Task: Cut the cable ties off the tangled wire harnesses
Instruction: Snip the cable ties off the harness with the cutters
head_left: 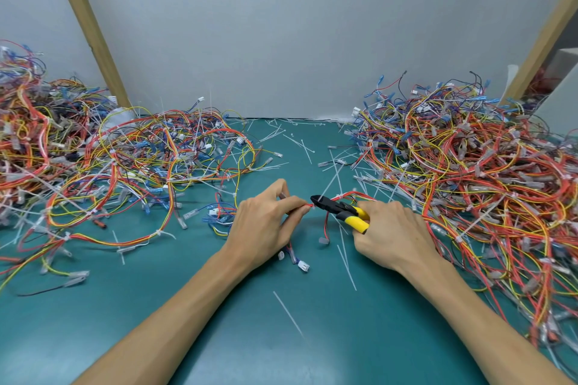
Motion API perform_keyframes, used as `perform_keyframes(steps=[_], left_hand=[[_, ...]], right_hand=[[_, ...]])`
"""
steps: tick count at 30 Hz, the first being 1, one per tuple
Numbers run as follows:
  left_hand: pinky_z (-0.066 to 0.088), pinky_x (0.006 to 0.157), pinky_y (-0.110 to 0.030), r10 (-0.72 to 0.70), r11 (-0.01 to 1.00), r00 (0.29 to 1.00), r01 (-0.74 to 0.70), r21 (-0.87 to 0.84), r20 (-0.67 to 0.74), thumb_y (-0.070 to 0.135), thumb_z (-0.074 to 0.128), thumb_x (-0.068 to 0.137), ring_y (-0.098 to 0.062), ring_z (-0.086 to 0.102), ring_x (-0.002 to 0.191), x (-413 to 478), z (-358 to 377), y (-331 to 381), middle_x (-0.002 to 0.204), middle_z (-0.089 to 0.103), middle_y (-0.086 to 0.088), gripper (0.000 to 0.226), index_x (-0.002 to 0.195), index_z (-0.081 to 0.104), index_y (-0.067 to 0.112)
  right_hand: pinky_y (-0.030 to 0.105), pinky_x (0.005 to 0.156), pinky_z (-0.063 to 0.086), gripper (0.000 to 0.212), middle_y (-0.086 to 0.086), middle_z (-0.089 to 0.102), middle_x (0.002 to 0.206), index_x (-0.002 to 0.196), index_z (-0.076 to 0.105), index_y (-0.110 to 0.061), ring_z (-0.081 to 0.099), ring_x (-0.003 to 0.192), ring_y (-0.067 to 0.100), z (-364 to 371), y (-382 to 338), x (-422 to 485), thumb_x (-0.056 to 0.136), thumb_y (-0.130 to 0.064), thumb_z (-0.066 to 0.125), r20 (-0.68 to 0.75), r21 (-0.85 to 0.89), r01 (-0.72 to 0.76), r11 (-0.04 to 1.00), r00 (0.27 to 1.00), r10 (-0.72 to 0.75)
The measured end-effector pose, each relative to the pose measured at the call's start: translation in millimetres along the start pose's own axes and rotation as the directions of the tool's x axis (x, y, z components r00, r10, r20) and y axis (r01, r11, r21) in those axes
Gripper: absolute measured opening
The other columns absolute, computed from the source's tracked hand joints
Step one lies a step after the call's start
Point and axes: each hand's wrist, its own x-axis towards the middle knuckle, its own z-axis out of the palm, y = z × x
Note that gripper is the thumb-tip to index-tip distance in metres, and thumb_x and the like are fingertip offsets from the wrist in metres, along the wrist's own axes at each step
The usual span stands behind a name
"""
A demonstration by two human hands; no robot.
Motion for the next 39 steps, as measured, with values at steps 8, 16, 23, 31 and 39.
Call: perform_keyframes(steps=[8, 16, 23, 31, 39], left_hand=[[0.046, 0.044, -0.037, 0.01, 1.0, 1.0, -0.01, -0.019, 0.003, 0.041, 0.051, 0.093, -0.024, 0.052, 0.056, 0.7, 0.8, -0.6, 0.079, 0.053, -0.001, 0.031, 0.088, 0.076, 0.023], [0.043, 0.043, -0.034, 0.008, 1.0, 1.0, -0.008, 0.0, -0.006, 0.041, 0.054, 0.093, -0.022, 0.05, 0.055, 0.4, 1.9, -1.6, 0.079, 0.051, 0.002, 0.028, 0.087, 0.075, 0.025], [0.045, 0.047, -0.035, -0.059, 0.998, 0.998, 0.059, -0.012, -0.003, 0.031, 0.065, 0.091, -0.019, 0.044, 0.054, 0.6, 2.3, -2.4, 0.078, 0.051, 0.001, 0.014, 0.088, 0.076, 0.022], [0.051, 0.062, -0.034, -0.13, 0.986, 0.991, 0.132, -0.103, 0.021, 0.032, 0.06, 0.095, -0.002, 0.055, 0.063, -1.4, -1.4, 0.5, 0.095, 0.052, 0.013, 0.014, 0.107, 0.068, 0.034], [0.04, 0.083, -0.038, -0.098, 0.995, 0.994, 0.098, 0.0, -0.044, 0.015, 0.068, 0.089, -0.02, 0.058, 0.093, -2.1, 0.0, 0.8, 0.109, 0.056, 0.001, 0.017, 0.103, 0.072, 0.024]], right_hand=[[0.032, 0.054, 0.036, 0.012, -0.001, 0.054, 0.066, 0.078, 0.051, -0.022, 0.053, 0.067, 0.03, 0.0, 1.6, 0.7, 0.079, -0.033, 0.055, 0.033, 0.041, 0.003, 0.999, 0.999, -0.004], [0.031, 0.05, 0.03, 0.01, 0.0, 0.051, 0.063, 0.072, 0.049, -0.02, 0.05, 0.063, 0.028, -2.7, 1.6, -0.6, 0.074, -0.028, 0.056, 0.046, 0.059, -0.006, 0.998, 0.999, 0.004], [0.031, 0.049, 0.03, 0.013, 0.001, 0.053, 0.06, 0.071, 0.049, -0.021, 0.053, 0.064, 0.032, 0.4, 0.9, -1.4, 0.077, -0.028, 0.058, -0.02, 0.166, -0.033, 0.986, 0.999, 0.037], [0.029, 0.051, 0.024, 0.042, -0.007, 0.031, 0.051, 0.058, 0.039, -0.022, 0.027, 0.05, 0.016, 6.1, 4.0, 5.6, 0.09, -0.019, 0.066, 0.112, 0.908, -0.198, 0.37, 0.964, 0.243], [0.022, 0.044, 0.021, 0.038, -0.007, 0.024, 0.054, 0.065, 0.037, -0.021, 0.019, 0.046, 0.01, 3.6, -1.5, 3.0, 0.091, -0.012, 0.062, 0.216, 0.976, -0.21, -0.049, 0.952, 0.216]])
